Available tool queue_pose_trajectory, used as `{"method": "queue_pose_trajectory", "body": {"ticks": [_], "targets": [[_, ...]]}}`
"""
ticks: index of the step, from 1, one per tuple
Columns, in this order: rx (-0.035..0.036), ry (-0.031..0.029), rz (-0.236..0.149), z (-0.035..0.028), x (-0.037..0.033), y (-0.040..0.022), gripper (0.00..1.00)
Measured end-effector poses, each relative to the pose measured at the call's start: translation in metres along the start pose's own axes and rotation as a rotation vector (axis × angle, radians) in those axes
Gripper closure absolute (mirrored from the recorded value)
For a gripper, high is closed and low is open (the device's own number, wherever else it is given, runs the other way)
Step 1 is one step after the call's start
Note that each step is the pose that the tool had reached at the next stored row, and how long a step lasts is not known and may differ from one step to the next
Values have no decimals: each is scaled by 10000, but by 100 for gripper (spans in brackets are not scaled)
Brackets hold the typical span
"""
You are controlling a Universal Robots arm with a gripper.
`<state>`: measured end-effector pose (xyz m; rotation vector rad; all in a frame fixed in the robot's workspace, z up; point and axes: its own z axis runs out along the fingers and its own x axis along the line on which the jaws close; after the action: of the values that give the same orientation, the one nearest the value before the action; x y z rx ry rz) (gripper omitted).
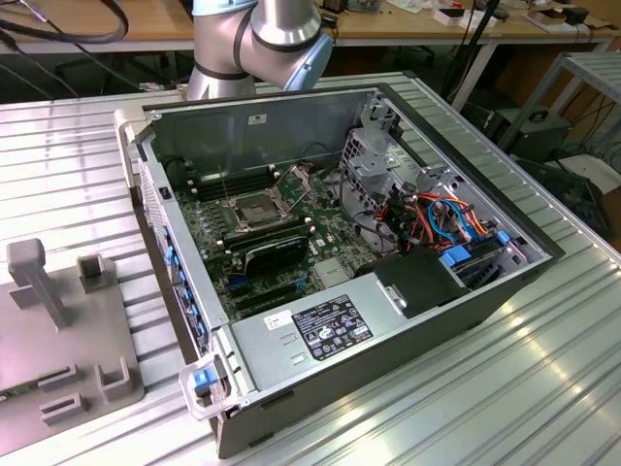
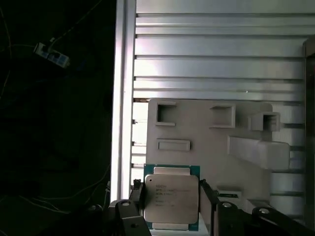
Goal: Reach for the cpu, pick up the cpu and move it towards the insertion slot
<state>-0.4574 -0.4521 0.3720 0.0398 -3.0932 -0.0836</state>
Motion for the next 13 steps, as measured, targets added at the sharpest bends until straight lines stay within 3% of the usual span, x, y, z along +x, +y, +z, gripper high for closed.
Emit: {"method": "queue_pose_trajectory", "body": {"ticks": [1,3,13], "targets": [[-1,18,1,-122,6,7,46],[-1,28,1,-191,9,10,46],[-2,61,3,-373,18,20,46]]}}
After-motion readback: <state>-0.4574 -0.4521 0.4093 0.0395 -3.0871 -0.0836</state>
